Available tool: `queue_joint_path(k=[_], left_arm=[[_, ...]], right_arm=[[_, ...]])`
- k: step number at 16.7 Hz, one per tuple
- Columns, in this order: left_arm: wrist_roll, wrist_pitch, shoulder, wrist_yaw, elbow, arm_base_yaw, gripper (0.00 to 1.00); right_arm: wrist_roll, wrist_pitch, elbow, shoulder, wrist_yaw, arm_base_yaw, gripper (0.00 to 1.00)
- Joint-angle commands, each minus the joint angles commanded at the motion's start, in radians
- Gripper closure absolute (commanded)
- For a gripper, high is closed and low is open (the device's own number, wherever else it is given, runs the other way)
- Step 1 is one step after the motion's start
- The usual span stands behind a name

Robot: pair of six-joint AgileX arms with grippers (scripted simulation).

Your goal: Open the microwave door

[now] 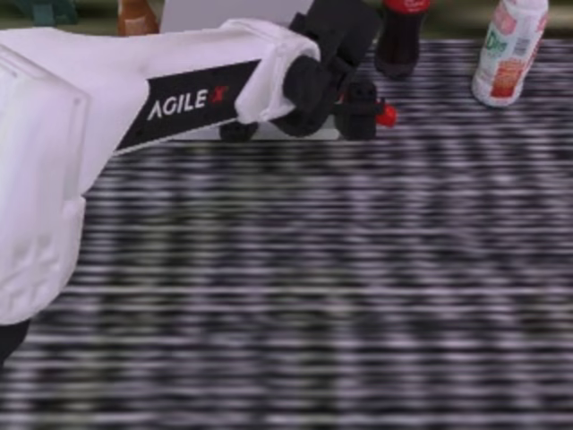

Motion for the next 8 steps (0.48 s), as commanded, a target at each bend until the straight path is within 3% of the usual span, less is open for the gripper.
queue_joint_path(k=[1,8], left_arm=[[0.000,0.000,0.000,0.000,0.000,0.000,0.00],[0.000,0.000,0.000,0.000,0.000,0.000,0.53]], right_arm=[[0.000,0.000,0.000,0.000,0.000,0.000,0.00],[0.000,0.000,0.000,0.000,0.000,0.000,0.00]])
